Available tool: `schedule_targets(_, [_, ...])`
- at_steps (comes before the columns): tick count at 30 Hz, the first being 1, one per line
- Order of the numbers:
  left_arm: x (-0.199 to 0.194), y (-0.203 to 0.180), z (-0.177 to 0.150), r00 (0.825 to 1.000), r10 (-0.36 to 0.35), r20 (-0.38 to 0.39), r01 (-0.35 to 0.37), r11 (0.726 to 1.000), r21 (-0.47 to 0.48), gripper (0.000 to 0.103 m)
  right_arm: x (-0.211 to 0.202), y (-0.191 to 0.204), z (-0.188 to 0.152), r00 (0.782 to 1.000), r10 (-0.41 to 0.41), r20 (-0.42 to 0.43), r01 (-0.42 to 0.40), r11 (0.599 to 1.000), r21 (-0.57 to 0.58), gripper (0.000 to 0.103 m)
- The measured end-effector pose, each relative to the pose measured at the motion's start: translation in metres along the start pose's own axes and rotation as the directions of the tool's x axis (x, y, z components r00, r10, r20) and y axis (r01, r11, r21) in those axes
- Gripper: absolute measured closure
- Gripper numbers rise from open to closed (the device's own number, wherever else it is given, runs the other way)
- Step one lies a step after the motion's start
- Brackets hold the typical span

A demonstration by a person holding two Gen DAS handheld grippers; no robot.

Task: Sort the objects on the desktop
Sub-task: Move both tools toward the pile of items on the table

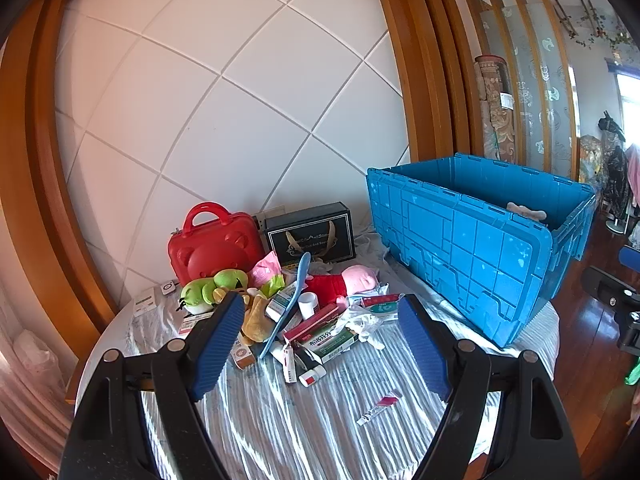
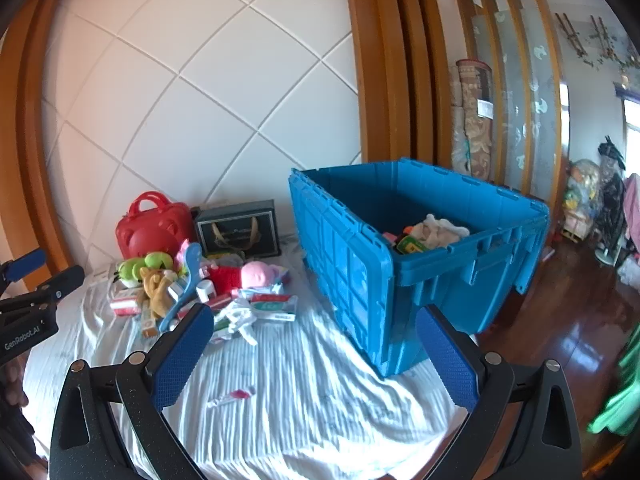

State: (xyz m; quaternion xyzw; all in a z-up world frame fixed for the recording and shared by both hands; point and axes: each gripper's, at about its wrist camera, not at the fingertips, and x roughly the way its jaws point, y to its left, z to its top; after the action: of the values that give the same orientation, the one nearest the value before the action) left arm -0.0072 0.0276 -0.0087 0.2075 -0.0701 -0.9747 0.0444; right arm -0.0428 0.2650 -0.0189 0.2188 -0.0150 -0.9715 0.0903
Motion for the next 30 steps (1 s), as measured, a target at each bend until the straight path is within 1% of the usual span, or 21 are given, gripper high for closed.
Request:
schedule_targets(11, [0.008,-0.01,-0.003,0.999,0.023,-0.029,-0.023,0.999,-0.025,0.024,0.011,-0.011,-0.001,0.999,0.03,-0.022,-0.03,0.999,-0.015,0.0])
schedule_targets(21, [0.013,-0.032,-0.01,0.997,0.048,-0.056,-0.05,0.998,-0.034,0.024,0.021,-0.026,-0.008,0.996,0.072,-0.056,-0.073,0.997,-0.023,0.0])
schedule_targets(25, [0.011,-0.034,-0.026,0.996,0.072,-0.045,-0.074,0.996,-0.04,0.024,0.027,-0.031,-0.017,0.992,0.104,-0.076,-0.107,0.994,-0.038,0.0])
schedule_targets(28, [0.014,-0.03,-0.046,0.994,0.086,-0.065,-0.09,0.994,-0.068,0.024,0.037,-0.036,-0.027,0.985,0.131,-0.108,-0.136,0.99,-0.038,0.0])
schedule_targets(30, [0.016,-0.027,-0.059,0.991,0.106,-0.082,-0.112,0.991,-0.068,0.024,0.042,-0.035,-0.034,0.981,0.151,-0.119,-0.157,0.986,-0.046,0.0])
